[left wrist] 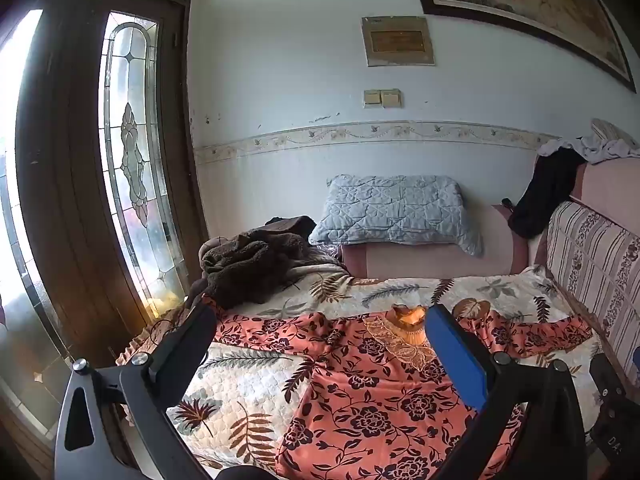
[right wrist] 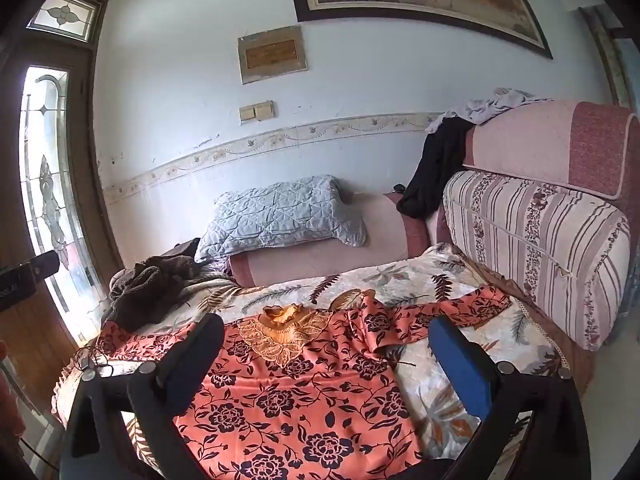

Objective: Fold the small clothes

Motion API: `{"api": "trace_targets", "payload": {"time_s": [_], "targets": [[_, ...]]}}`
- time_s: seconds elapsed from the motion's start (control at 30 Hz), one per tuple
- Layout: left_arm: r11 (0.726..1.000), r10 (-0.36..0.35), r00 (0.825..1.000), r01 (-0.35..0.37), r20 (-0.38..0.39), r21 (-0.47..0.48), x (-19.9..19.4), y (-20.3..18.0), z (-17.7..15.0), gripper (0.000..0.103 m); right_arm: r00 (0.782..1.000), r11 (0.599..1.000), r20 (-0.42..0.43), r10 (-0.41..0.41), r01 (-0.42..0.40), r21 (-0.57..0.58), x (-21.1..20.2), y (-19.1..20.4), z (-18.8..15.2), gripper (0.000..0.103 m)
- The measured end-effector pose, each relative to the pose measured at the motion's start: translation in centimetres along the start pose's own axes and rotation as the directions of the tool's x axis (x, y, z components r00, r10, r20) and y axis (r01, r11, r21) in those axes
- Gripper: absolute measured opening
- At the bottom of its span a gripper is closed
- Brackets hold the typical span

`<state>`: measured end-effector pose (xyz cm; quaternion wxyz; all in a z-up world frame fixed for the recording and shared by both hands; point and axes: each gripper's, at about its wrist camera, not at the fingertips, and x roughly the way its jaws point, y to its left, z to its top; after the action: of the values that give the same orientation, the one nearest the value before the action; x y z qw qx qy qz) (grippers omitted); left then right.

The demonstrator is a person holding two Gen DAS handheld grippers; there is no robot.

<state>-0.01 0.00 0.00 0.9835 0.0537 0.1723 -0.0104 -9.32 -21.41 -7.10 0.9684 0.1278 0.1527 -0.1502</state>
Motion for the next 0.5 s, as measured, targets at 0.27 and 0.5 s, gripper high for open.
{"api": "trace_targets", "payload": {"time_s": [0.27, 0.5], "targets": [[1.0, 0.003, 1.0, -0.003, -0.022, -0.011, 0.6, 0.3, -0.1, 0.103, 1.0, 1.0, -0.02, -0.003, 0.002, -0.015, 1.2, 0.9, -0.6, 0.103], [1.0, 0.002, 1.0, -0.002, -0.025, -0.007, 1.2, 0.2, -0.6, 0.103, 1.0, 1.0, -0.025, -0.007, 0.007, -0.011, 1.7, 0.9, -0.9, 0.103]]}}
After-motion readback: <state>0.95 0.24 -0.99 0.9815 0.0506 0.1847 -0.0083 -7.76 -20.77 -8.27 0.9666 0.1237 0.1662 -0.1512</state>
